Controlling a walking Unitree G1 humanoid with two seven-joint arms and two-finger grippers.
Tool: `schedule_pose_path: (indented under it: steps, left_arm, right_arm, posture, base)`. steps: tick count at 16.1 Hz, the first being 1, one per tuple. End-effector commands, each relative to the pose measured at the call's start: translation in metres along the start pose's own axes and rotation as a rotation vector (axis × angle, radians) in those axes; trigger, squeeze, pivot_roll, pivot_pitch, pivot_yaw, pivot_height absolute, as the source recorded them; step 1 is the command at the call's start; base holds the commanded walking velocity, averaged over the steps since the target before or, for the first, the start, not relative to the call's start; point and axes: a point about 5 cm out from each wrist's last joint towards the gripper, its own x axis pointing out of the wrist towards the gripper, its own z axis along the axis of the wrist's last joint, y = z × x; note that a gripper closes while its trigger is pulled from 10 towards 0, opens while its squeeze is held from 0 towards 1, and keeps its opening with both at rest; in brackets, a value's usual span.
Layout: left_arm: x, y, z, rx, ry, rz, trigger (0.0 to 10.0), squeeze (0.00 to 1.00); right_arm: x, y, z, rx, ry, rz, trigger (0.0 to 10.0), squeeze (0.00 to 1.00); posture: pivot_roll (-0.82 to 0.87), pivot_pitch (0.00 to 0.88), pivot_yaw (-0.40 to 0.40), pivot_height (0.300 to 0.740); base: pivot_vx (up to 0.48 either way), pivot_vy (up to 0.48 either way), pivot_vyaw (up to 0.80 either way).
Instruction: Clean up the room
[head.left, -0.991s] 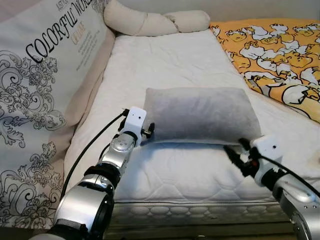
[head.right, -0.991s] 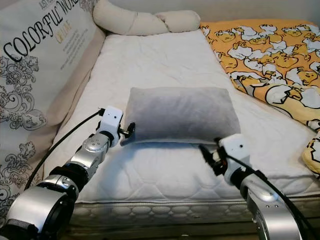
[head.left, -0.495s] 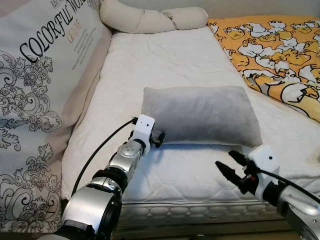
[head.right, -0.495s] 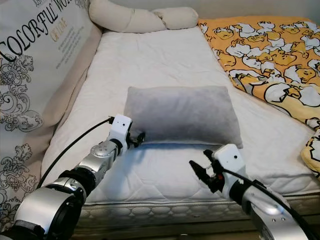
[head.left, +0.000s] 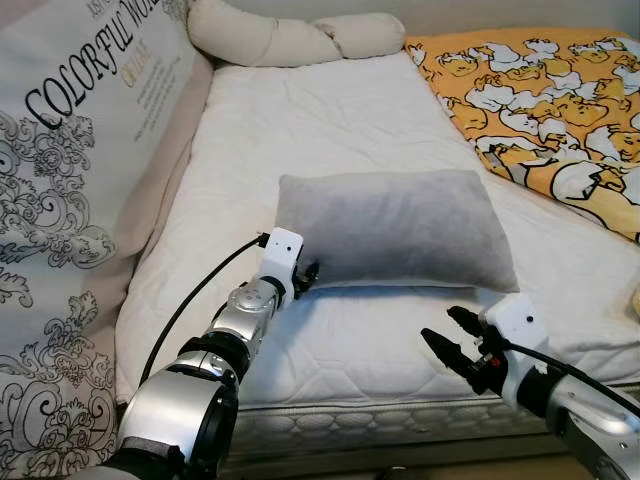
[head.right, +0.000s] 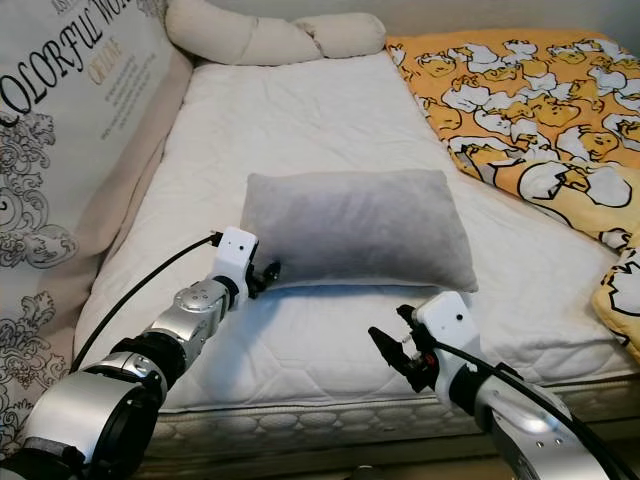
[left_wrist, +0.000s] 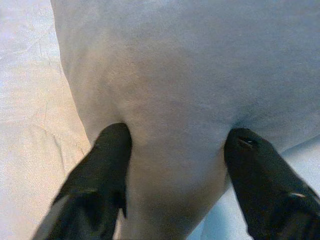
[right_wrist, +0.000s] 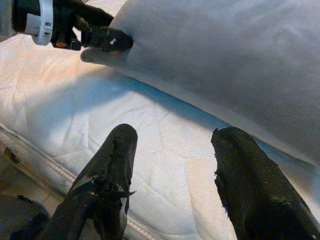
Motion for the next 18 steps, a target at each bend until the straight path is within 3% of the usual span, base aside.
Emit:
schedule_pose_path:
  steps: [1,11,17,18]
  left_arm:
    - [0.0,0.004,0.001,-0.001,0.004,0.001,0.0,0.0]
    - [-0.002,0.011,0.002,-0.017,0.001,0.005,0.0,0.0]
    - [-0.003,0.012,0.004,-0.034,-0.022,-0.04,0.0,0.0]
    - [-0.005,0.019,0.004,-0.039,-0.032,-0.047,0.0,0.0]
  right_arm:
    - [0.003,0.008,0.005,0.002,-0.013,0.033,10.0,0.0]
    - [0.014,0.008,0.006,-0.039,-0.036,-0.014,10.0,0.0]
    - [0.015,0.0,0.005,-0.01,-0.054,-0.051,10.0,0.0]
    - [0.017,-0.001,0.003,-0.009,-0.058,-0.06,10.0,0.0]
  posture:
    - [-0.29,0.001,0.06,0.74]
    - [-0.28,0.0,0.044,0.74]
    - [-0.25,0.0,0.055,0.74]
    - [-0.23,0.0,0.061,0.74]
  base:
    - [0.0,0.0,0.0]
    - [0.0,0.0,0.0]
    - [0.0,0.0,0.0]
    - [0.0,0.0,0.0]
